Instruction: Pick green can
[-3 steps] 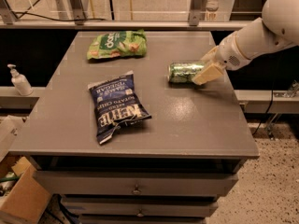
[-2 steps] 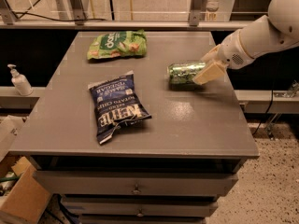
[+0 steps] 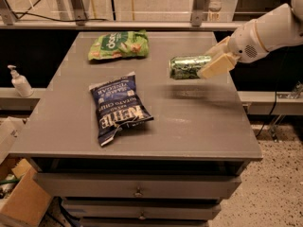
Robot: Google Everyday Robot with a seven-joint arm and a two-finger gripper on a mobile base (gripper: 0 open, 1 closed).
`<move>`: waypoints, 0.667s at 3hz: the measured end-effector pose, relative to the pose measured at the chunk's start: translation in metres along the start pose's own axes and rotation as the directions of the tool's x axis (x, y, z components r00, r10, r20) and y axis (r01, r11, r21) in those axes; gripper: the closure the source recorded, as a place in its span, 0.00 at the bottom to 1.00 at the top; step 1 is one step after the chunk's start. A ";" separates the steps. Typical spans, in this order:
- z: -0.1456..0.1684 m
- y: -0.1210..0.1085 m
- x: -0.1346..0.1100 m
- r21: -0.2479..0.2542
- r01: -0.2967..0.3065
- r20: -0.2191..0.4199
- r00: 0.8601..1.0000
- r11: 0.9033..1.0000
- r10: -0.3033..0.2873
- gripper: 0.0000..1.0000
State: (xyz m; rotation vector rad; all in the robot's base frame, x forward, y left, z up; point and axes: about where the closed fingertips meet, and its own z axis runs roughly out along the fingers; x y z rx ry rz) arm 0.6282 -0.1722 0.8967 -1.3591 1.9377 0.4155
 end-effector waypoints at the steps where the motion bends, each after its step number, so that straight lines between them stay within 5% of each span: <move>1: -0.019 0.005 -0.017 -0.026 -0.024 0.060 0.998 0.999 0.025 1.00; 2: -0.019 0.005 -0.017 -0.026 -0.024 0.060 0.998 0.999 0.025 1.00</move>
Offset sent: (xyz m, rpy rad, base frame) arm -0.0068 0.0000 0.0175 0.0493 0.0065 0.0046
